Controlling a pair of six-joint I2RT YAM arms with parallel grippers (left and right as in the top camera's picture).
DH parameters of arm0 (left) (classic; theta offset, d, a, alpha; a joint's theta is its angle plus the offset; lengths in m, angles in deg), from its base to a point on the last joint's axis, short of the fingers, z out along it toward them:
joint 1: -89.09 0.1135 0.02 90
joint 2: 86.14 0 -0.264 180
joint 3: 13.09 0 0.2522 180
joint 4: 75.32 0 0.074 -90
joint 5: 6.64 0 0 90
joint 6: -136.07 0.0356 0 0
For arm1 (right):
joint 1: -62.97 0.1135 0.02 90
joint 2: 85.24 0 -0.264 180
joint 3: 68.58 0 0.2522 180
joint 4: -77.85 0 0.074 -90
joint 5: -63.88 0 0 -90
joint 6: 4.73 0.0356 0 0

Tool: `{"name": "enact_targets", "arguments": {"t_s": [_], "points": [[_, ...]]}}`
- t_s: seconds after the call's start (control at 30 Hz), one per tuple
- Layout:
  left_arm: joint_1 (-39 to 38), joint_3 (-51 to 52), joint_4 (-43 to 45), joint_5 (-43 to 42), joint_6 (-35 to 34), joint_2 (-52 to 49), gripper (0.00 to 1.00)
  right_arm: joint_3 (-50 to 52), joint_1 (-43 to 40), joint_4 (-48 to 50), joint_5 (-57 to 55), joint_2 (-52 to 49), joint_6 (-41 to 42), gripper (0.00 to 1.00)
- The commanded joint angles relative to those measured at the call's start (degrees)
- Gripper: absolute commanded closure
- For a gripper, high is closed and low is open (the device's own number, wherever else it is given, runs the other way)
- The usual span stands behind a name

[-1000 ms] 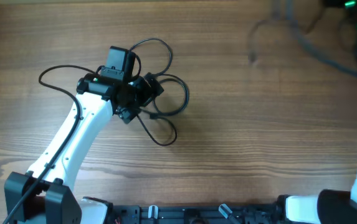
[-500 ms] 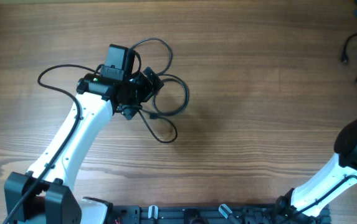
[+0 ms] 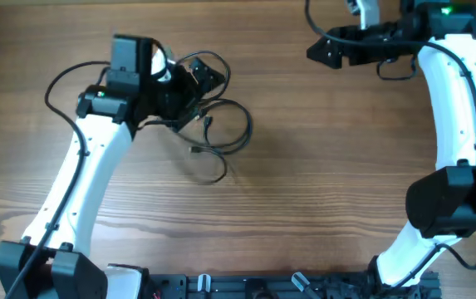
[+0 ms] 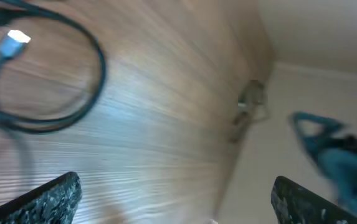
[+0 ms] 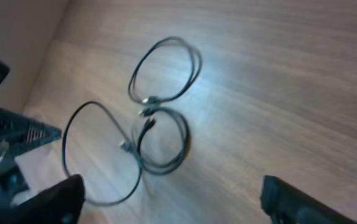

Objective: Untangle cables

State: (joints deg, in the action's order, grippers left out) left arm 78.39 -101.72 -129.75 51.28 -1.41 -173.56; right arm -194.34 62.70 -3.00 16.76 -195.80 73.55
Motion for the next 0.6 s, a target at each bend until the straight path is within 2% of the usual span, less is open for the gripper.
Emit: {"name": "enact_targets", "arguments": {"t_s": [0.0, 0.07, 0.17, 0.23, 0.33, 0.47, 0.57], "points": [[7.23, -1.29, 0.33, -14.08, -0.85, 1.03, 0.02, -0.17, 3.50, -2.91, -2.47, 0.74, -4.79, 0.16], [10.51, -1.29, -1.97, -10.14, -0.13, 1.03, 0.02, 0.02, 5.40, -4.00, -5.07, 0.72, -4.76, 0.19], [14.49, -1.27, -9.88, 6.03, 1.88, 1.01, 0.00, 0.37, 10.88, -4.50, -9.79, 0.57, -2.80, 0.21], [16.39, -1.27, -12.96, 12.57, 1.86, 1.01, 0.00, 0.63, 14.93, -4.42, -14.69, 0.28, 0.79, 0.22], [19.58, -1.27, -13.22, 13.29, 1.88, 1.01, 0.00, 3.61, 22.67, -2.82, -17.38, 0.26, -3.50, 0.30], [19.98, -1.27, -14.23, 14.64, 1.97, 1.01, 0.00, 8.59, 31.08, 3.17, -27.74, 0.26, -4.37, 0.31], [20.59, -1.27, -12.79, 15.50, 2.10, 1.01, 0.00, 14.01, 36.83, 8.72, -33.07, 0.26, -7.78, 0.38]]}}
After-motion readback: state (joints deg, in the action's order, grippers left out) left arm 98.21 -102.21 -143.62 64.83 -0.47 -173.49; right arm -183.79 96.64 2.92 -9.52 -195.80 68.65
